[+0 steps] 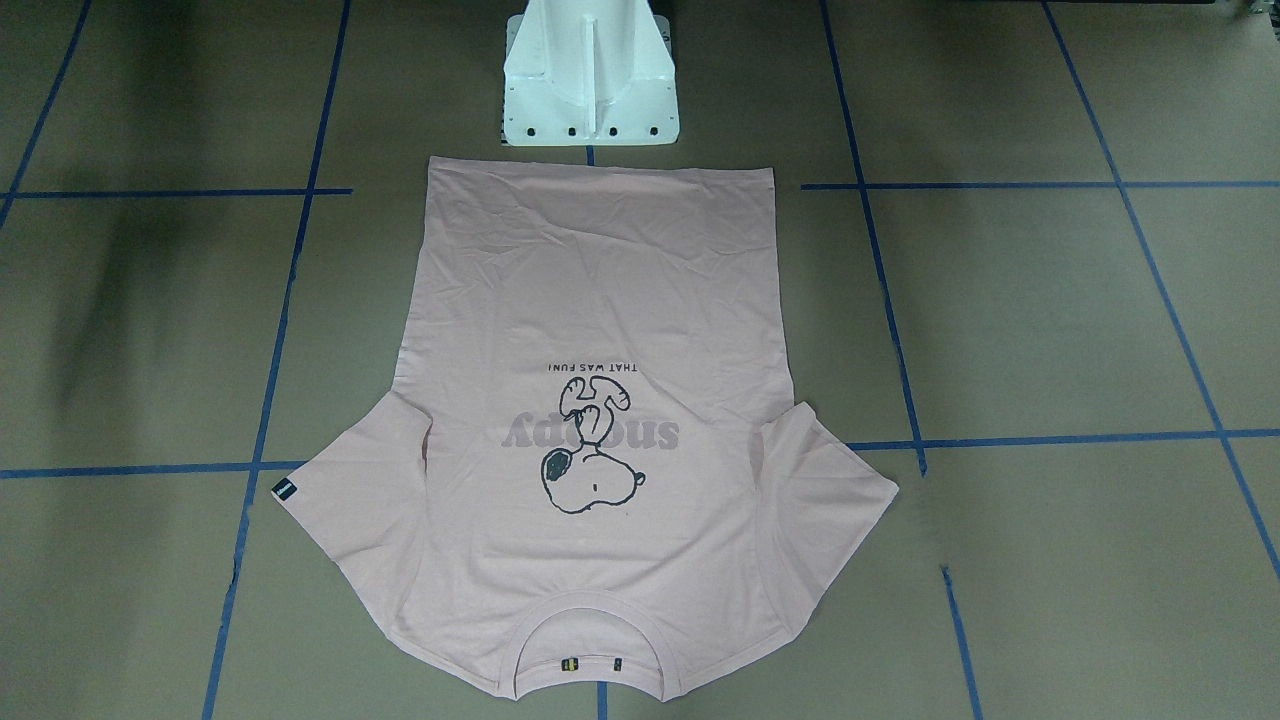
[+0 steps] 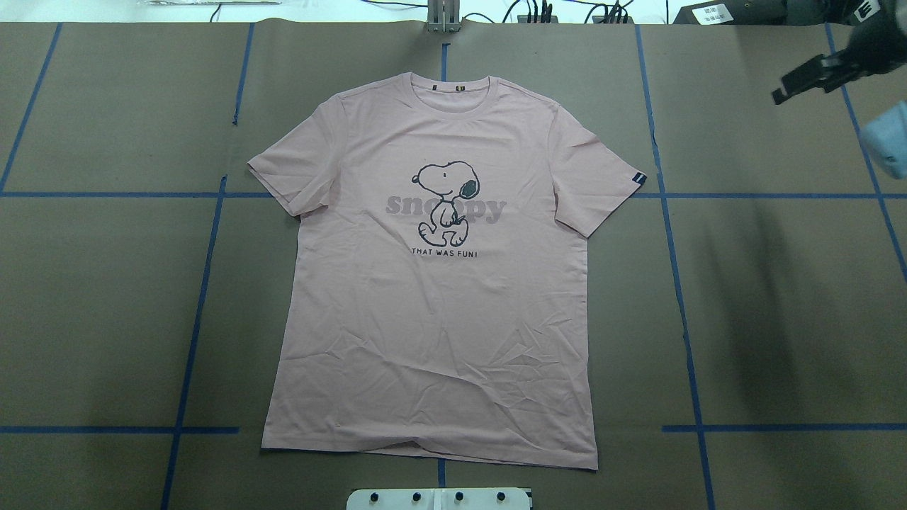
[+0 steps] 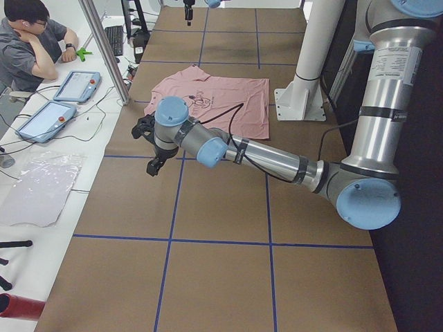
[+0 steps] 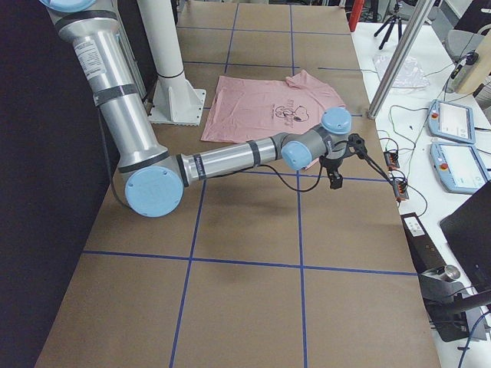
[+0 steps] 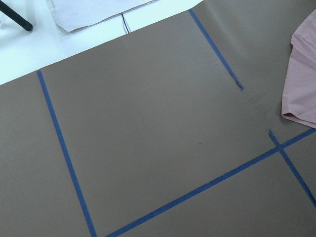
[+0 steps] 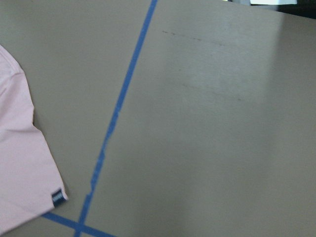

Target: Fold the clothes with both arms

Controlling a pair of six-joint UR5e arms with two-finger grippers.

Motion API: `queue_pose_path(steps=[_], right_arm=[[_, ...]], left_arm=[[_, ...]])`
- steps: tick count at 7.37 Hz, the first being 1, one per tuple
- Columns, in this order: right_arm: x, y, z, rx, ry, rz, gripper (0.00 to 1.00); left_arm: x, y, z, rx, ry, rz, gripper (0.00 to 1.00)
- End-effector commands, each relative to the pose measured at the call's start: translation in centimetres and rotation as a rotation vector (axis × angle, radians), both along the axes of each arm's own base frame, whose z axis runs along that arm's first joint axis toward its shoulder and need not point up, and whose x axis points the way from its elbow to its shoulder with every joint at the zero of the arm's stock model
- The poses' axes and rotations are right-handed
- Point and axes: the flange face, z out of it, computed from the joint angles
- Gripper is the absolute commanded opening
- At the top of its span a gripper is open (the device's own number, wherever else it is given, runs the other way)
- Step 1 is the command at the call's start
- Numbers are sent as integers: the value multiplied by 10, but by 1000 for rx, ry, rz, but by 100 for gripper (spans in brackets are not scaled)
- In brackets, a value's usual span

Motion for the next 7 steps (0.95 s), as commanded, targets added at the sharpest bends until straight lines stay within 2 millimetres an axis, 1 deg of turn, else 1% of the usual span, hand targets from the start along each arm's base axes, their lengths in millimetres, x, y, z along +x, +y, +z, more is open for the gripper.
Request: queue_pose_path(steps=[1,2,3,4,5,7], right_arm=[[-134,-2,-62,-83,-23,109,100],[-182,9,-56,-76,-27,160,100],[-208,17,-40,-73,-6,144,100],[-217,25,-27,-88,13,133,100],[-221,27,-19,-101,22,129,100],[-232,37,-2,-121,41,108,100]], left_arm=[[55,-24,-12,-94,17,-24,100],[61,-24,-12,-98,27,-41,100],[62,-24,-16,-106,37,-50,100],[61,-24,-21,-139,57,-82,100],[62,-26,-26,-141,62,-86,100],[63,-26,-26,-143,65,-87,100]])
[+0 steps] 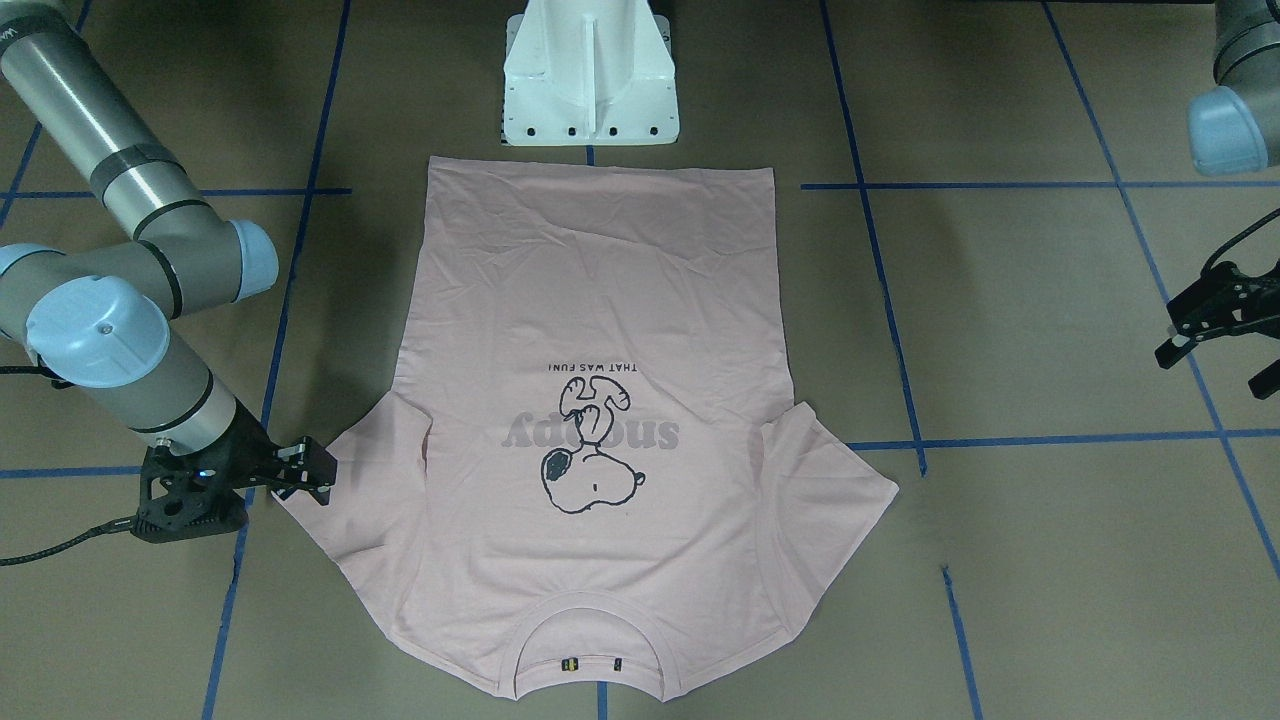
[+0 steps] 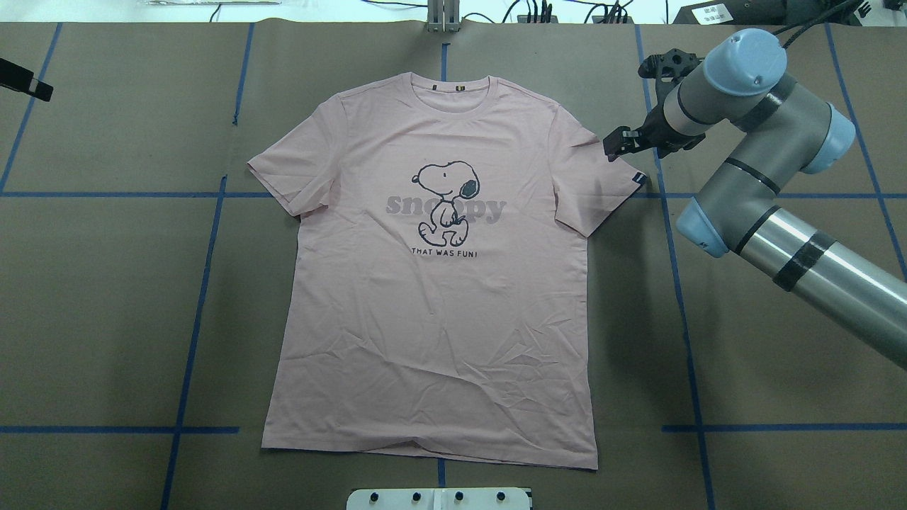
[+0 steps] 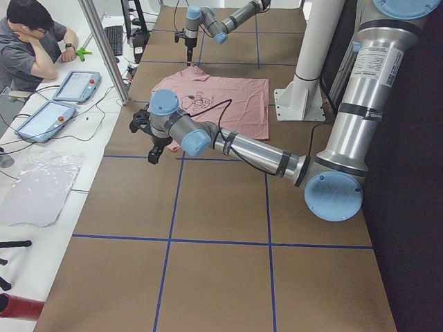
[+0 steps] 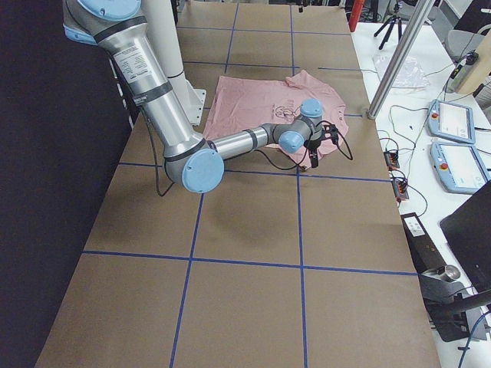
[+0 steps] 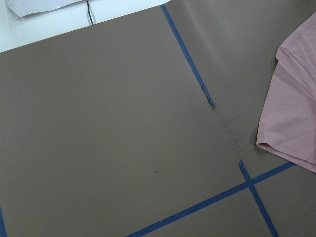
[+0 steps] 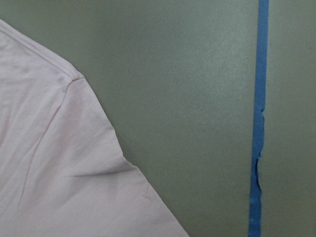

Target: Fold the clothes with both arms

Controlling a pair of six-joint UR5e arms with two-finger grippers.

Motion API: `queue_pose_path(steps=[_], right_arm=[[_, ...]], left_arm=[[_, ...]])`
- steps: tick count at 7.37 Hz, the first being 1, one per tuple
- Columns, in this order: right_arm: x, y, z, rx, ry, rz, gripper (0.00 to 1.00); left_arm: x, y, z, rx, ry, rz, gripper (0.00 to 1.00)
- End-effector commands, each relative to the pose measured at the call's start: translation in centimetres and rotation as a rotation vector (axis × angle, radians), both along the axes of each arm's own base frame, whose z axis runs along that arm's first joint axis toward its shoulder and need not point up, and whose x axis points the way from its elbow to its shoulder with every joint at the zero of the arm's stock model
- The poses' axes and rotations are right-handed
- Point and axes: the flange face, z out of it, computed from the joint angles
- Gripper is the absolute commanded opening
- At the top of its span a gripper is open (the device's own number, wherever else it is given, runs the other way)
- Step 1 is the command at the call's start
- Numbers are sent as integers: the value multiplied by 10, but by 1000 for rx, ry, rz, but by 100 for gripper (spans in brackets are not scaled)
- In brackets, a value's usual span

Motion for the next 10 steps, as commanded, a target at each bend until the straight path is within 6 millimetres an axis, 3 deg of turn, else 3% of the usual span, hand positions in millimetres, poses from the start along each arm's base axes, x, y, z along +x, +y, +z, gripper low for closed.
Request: queue_pose_path(steps=[1,2,3,4,5,7,8,9,10], right_arm=[[-9,7,14,-19,15,-14,96],[-10,7,21,-26,24,-21,82],[-11,6,21,-24,24,-24,56],[-11,6,21,-23,25,-28,22],[-12,6,18,-23,19,-30,0],[-12,5,6,-17,-7,-40,0],[-9,5,-10,-14,-36,-43,0],[-6,10,-36,4,-86,-66,0],[-12,5,-78,48,-124,-69,0]], left_arm=[[0,0,-1,-4,5,-1,100],[1,0,-1,-4,6,0,100],[1,0,-2,-3,8,1,100],[1,0,-2,-3,9,2,100],[1,0,-2,-3,9,2,100],[1,-1,-2,-2,8,3,100],[1,0,-3,-2,9,2,100],[1,-1,-2,-4,8,3,100],[1,-1,0,0,4,6,100]])
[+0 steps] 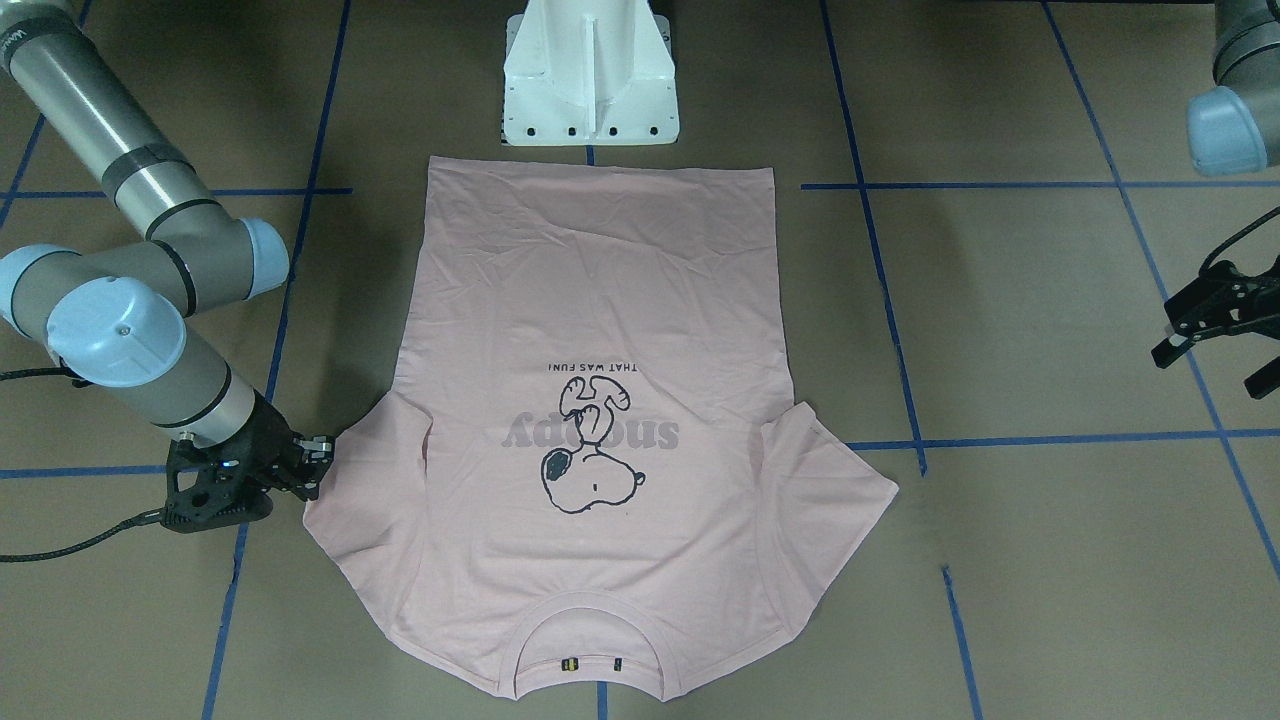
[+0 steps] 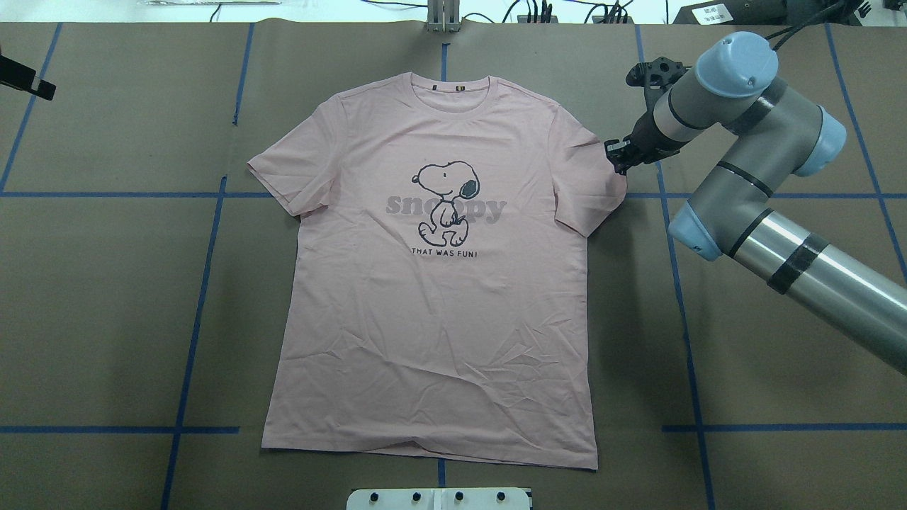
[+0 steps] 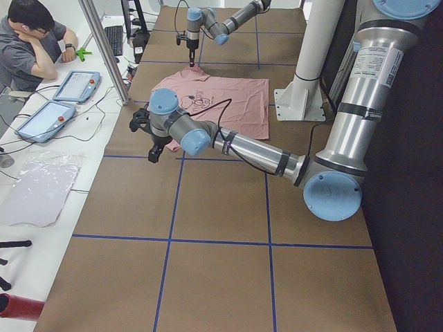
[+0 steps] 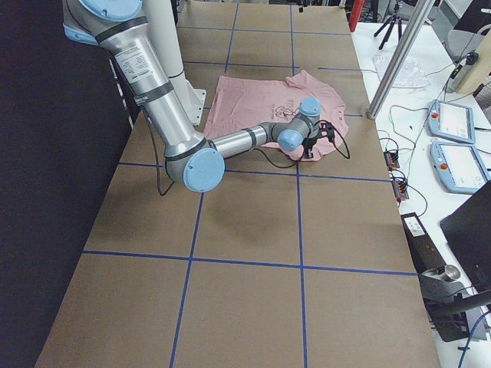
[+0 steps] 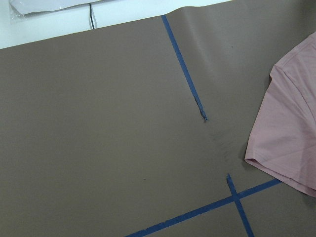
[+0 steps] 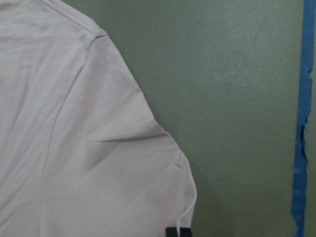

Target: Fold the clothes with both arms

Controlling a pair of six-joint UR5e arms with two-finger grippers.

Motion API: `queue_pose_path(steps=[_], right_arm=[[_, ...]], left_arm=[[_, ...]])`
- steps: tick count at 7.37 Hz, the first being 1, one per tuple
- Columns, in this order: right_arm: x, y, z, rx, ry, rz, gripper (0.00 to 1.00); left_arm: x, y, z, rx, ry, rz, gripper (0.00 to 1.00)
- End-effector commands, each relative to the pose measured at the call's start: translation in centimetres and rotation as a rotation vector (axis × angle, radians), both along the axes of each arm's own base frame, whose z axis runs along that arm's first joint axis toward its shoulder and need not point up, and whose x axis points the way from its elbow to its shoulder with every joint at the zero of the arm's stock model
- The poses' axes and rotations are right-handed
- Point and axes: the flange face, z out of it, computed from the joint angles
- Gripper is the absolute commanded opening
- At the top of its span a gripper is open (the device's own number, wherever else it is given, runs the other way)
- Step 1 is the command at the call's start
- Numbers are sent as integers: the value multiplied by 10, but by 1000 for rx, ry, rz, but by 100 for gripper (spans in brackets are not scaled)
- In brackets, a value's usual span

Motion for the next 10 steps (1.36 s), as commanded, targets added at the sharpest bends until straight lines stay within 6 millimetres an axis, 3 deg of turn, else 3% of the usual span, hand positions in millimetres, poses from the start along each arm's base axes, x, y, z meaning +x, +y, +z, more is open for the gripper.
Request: queue_pose_path(steps=[1,2,4,6,7,8,9,10], right_arm=[[-16,-9,-84,45,-89,10,0],[-40,-18,-116,48,-95,4,0],[-112,-35,-146,87,-18,45,0],[-138,-38,-148,95,19,55,0],[-142,-37,-149,98,21,56,7],[-145,-35,-149,102,19,51,99],[-145,-35,-148,102,20,51,100],[-144,-33,-152,93,14,50,100]], left_arm=[[-1,0,3,0,-4,2,100],[-1,0,3,3,-5,3,100],[-1,0,2,-2,-3,-1,100],[-1,0,1,-4,1,-3,100],[0,0,-1,-6,3,-5,100],[1,-2,-4,-15,9,-12,100],[9,-4,-8,-10,9,-3,100],[36,-6,-17,-21,15,18,100]])
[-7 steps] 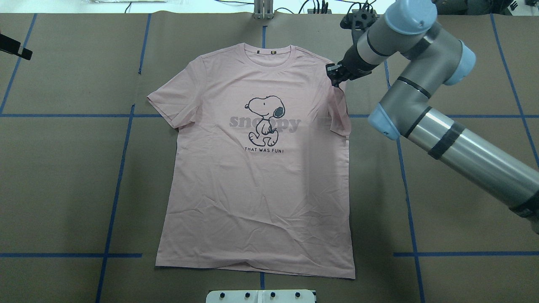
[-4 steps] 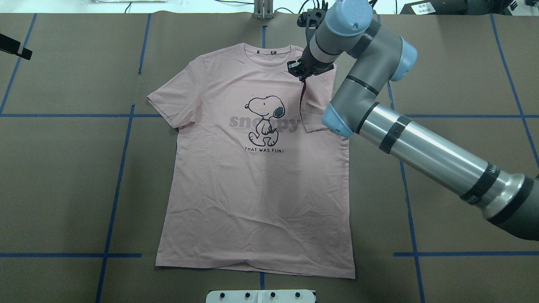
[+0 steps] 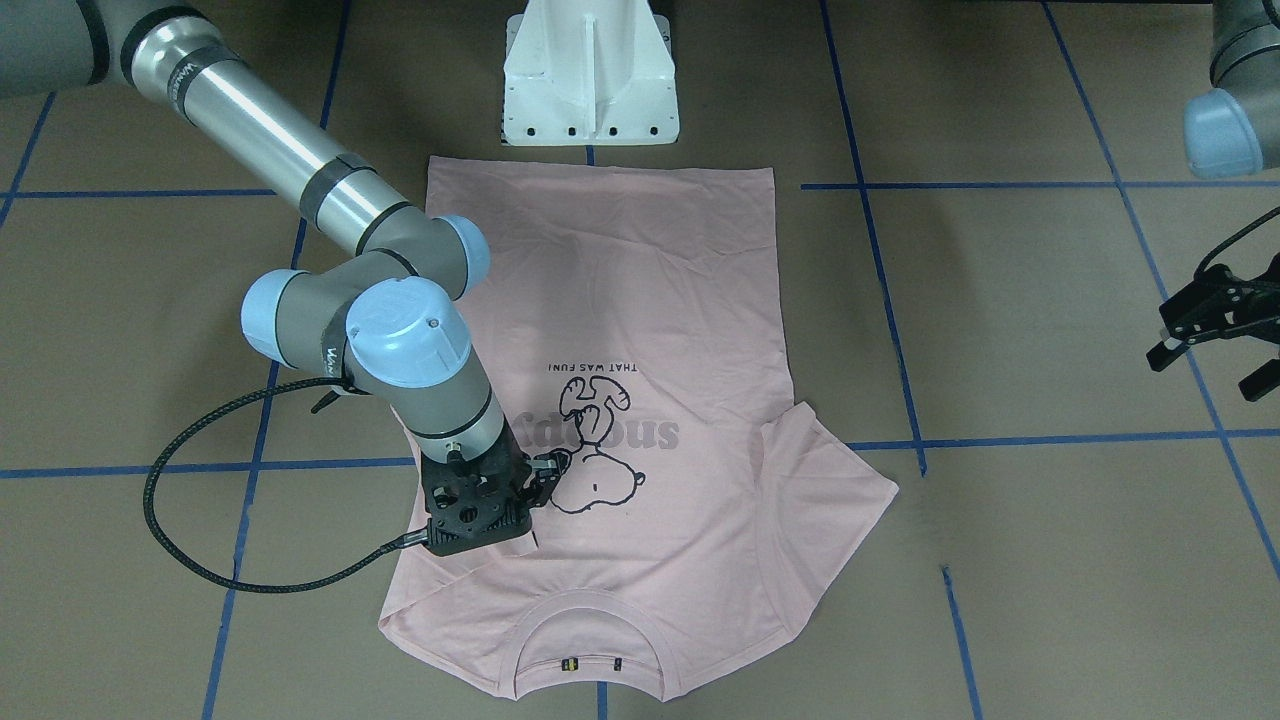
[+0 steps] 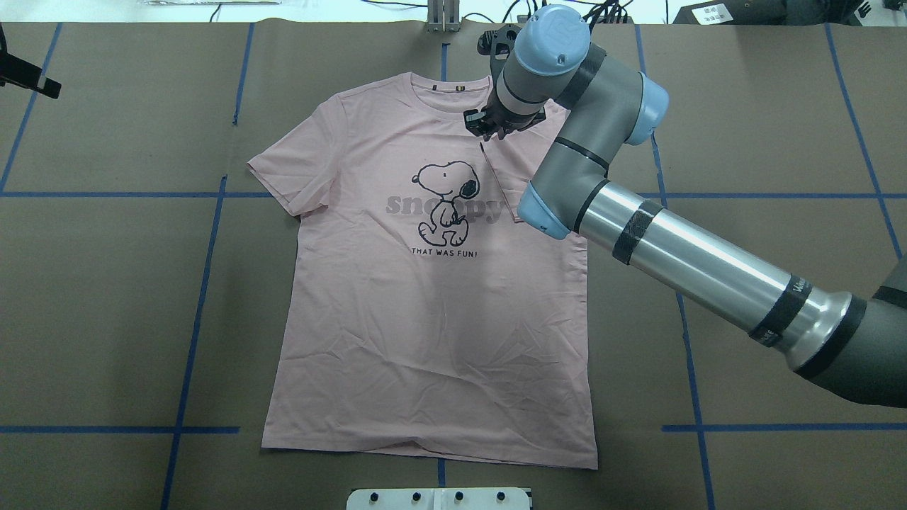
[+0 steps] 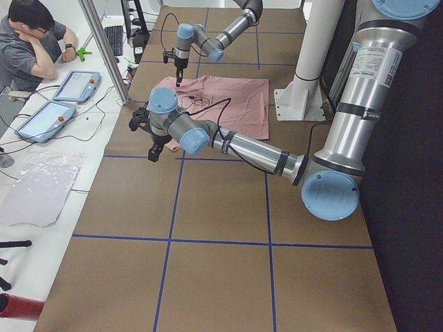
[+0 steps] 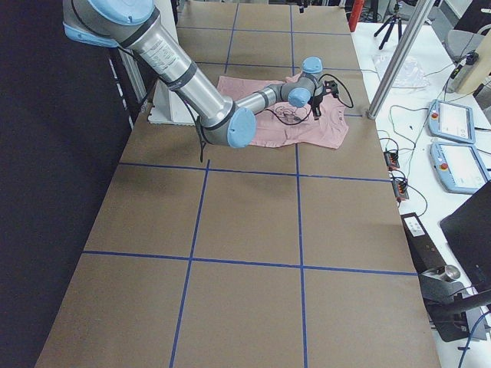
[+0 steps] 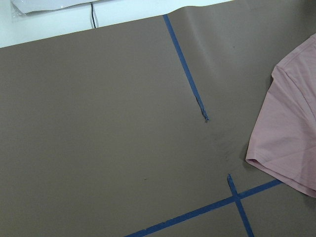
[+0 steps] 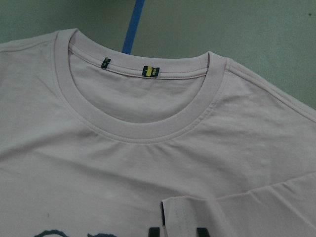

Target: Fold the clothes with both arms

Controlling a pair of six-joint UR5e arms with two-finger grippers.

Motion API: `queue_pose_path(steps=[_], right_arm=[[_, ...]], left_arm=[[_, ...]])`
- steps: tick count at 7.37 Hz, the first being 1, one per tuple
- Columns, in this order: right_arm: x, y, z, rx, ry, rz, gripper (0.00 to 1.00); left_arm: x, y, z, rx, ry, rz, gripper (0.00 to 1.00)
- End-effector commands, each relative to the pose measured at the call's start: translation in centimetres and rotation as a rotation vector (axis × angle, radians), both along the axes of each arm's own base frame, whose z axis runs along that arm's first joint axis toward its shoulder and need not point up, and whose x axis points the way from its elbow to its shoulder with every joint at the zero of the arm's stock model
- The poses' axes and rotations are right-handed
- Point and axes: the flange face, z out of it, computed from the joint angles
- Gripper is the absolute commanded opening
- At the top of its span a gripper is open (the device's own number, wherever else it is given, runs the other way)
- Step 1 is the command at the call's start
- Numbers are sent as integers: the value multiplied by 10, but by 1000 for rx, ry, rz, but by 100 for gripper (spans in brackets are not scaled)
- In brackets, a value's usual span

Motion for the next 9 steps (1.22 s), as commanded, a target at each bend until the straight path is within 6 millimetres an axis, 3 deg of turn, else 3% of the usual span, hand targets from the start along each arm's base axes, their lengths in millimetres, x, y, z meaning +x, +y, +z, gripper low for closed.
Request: queue_pose_path(steps=[1,2,3,4,5,6,7,9], right_arm=[[3,9,-7,-66,-5,-21,100],[18,22,-15,-173,31,-64,100],[58,37,-3,-232,53,-64,100],[101,44,18,-250,66,-24,100],[126,42,39,-261,76,-4,100],[139,43,48,-261,79,0,100],[148,43,52,-244,81,-8,100],[175,46,65,-223,73,-33,100]], left_arm=[[61,-8,-26,-50,-19,-52,100],[118,-5,-44,-93,-33,-114,100],[167,2,-59,-133,-36,-174,100],[219,7,-60,-144,-74,-249,100],[254,1,-48,-163,-64,-290,100],[283,0,-11,-190,-12,-344,99],[306,2,0,-189,-17,-367,99],[321,-2,16,-197,-48,-370,97]])
